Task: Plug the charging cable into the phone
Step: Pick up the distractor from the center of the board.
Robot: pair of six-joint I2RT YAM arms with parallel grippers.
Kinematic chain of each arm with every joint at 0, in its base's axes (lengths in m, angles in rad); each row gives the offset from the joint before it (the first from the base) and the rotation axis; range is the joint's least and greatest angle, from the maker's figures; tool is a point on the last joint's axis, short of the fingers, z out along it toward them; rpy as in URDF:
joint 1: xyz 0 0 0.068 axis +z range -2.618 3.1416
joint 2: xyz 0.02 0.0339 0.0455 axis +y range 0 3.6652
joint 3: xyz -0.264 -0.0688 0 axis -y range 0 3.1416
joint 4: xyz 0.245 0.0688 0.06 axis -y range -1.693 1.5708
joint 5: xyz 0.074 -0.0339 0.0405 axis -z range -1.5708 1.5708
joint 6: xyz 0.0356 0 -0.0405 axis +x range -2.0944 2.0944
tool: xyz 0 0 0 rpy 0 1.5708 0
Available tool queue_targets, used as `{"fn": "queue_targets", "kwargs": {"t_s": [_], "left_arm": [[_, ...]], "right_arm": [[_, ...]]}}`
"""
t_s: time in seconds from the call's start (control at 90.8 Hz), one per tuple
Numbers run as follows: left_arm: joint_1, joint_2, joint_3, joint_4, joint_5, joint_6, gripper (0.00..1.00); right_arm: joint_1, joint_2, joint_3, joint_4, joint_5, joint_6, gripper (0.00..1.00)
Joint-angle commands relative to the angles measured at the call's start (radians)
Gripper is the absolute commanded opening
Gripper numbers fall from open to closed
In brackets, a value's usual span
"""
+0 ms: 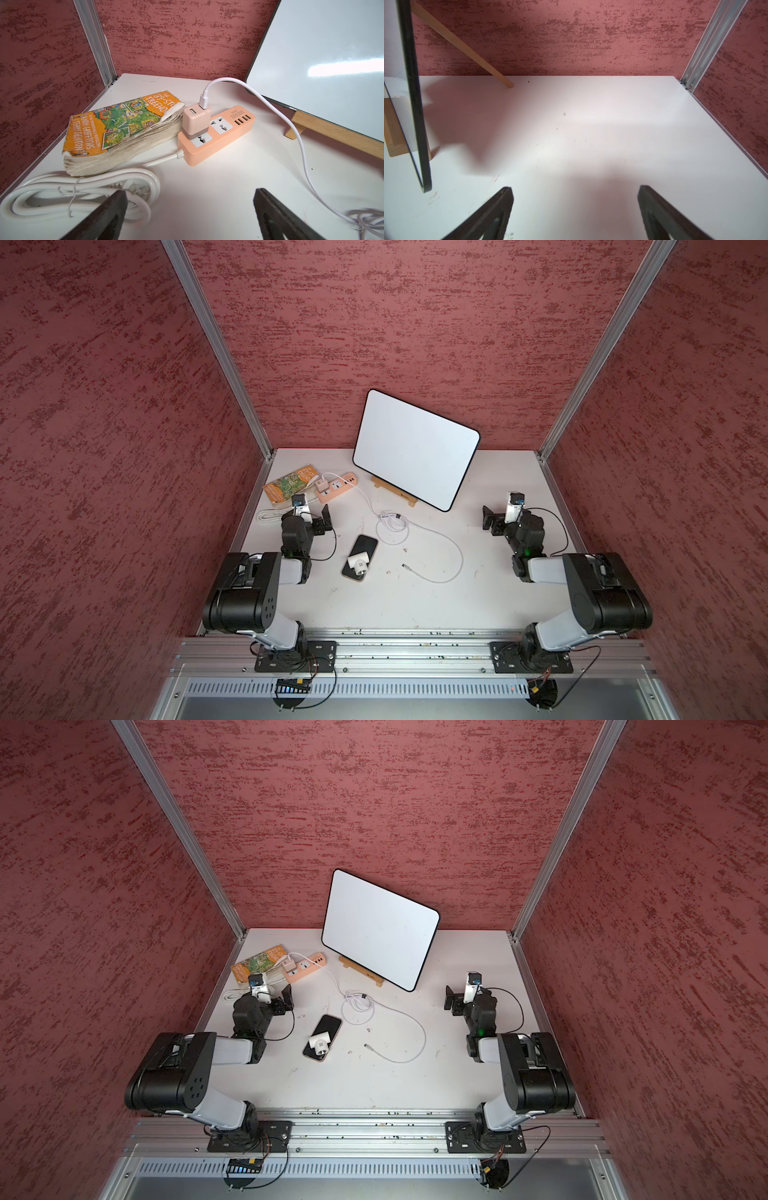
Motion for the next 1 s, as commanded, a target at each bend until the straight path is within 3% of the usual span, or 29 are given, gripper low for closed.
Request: {"fn": "queue_targets", "kwargs": {"t_s": [0.0,0.154,0.584,0.705,0.859,0.992], "left_arm": [[0.008,-0.011,0.015,-0.012,0.02,-0.005,1.0],[0.007,-0.046,0.012,-0.031,-0.055,-0.031,1.0],[-0.082,-0.248,0.133,-0.417,-0.229,-0.036,1.0],[-0.1,-0.254,0.175,-0.517,-0.222,-0.07,1.0],[-0.122,-0.265,0.224,-0.63,-0.216,-0.084,1.0],[-0.135,-0.297,0.242,-0.683,-0.163,-0.118,1.0]], "right_arm": [[-0.008,-0.004,0.003,0.006,0.008,-0.006,0.99],[-0.008,-0.021,-0.004,0.007,0.052,0.012,0.99],[-0.008,-0.15,0.017,-0.135,0.227,0.074,0.99],[-0.008,-0.224,0.053,-0.251,0.288,0.096,0.99],[-0.009,-0.262,0.194,-0.538,0.358,0.233,0.99],[-0.008,-0.266,0.282,-0.696,0.279,0.262,0.99]]}}
